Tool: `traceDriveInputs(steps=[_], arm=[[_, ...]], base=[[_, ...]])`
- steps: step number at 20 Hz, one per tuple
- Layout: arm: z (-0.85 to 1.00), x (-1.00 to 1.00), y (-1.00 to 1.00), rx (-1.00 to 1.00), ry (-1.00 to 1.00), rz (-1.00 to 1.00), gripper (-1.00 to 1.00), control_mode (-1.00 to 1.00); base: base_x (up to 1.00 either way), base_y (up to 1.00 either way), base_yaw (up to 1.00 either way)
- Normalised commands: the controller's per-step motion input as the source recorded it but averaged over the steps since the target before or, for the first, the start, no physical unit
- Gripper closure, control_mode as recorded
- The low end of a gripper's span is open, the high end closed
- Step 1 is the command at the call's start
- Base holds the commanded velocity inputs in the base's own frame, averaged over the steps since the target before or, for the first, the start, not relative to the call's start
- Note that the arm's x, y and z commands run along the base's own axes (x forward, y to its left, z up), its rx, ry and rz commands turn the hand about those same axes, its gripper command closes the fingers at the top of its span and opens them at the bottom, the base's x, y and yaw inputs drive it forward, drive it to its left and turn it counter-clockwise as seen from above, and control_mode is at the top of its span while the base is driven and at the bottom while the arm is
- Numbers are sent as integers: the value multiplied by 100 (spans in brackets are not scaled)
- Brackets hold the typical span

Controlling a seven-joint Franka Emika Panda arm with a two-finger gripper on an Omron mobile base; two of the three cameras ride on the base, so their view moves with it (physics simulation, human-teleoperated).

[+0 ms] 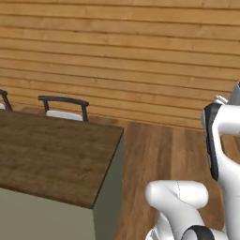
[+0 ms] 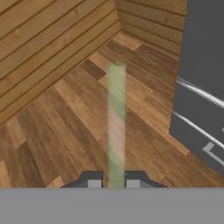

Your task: Take a straw from the drawer in front and place it inside the glass cup on the dining counter.

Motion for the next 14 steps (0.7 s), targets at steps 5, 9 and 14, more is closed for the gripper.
traceDriveInputs(steps=[5, 9, 14], arm=[[0, 0, 0, 0, 0, 0, 100, 100], [0, 0, 0, 0, 0, 0, 100, 100], [0, 0, 0, 0, 0, 0, 100, 100]], base=[[100, 43, -15], [100, -17, -2], [99, -59, 12]])
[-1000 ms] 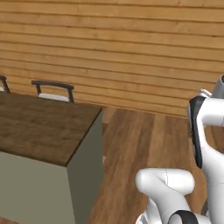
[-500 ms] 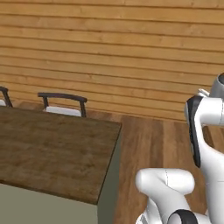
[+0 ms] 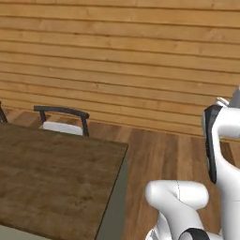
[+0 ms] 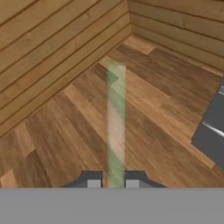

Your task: Take a straw from the drawer in front and place it inside the glass cup on the dining counter.

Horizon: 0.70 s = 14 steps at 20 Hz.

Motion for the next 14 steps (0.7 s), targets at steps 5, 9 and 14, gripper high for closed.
traceDriveInputs(steps=[5, 9, 14], arm=[[0, 0, 0, 0, 0, 0, 100, 100], [0, 0, 0, 0, 0, 0, 100, 100], [0, 0, 0, 0, 0, 0, 100, 100]], base=[[41, -86, 31], [76, -63, 45], [79, -57, 52]])
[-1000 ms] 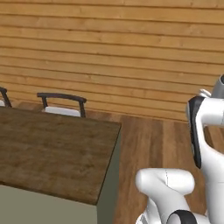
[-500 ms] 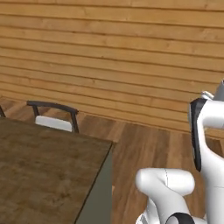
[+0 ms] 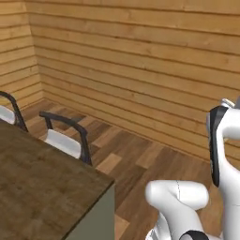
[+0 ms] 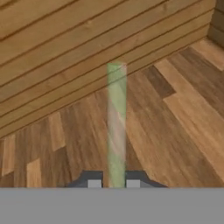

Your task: Take a straw from the drawer in front and place it inside the glass cup on the dining counter.

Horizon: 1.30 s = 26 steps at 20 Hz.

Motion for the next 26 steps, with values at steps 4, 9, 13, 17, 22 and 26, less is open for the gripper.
traceDriveInputs(steps=[4, 9, 13, 17, 22, 26], arm=[[0, 0, 0, 0, 0, 0, 100, 100], [0, 0, 0, 0, 0, 0, 100, 100], [0, 0, 0, 0, 0, 0, 100, 100], [0, 0, 0, 0, 0, 0, 100, 100], [0, 0, 0, 0, 0, 0, 100, 100], [0, 0, 0, 0, 0, 0, 100, 100]], base=[[77, -56, 53], [81, -50, 55], [89, -40, 60], [87, -37, 62], [79, -37, 64], [72, -38, 65]])
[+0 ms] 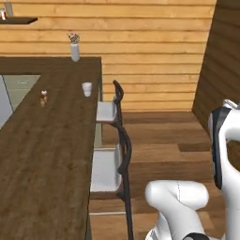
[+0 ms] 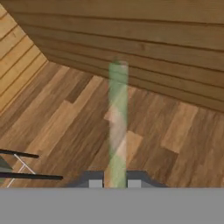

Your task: Take a straw from the drawer in front and place it inside the glass cup on the dining counter.

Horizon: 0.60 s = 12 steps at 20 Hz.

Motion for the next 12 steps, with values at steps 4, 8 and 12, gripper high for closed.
traceDriveInputs(steps=[4, 8, 12], arm=[[0, 0, 0, 0, 0, 0, 100, 100], [0, 0, 0, 0, 0, 0, 100, 100], [0, 0, 0, 0, 0, 0, 100, 100]], base=[[76, -35, 66], [83, -32, 66], [84, -30, 66]])
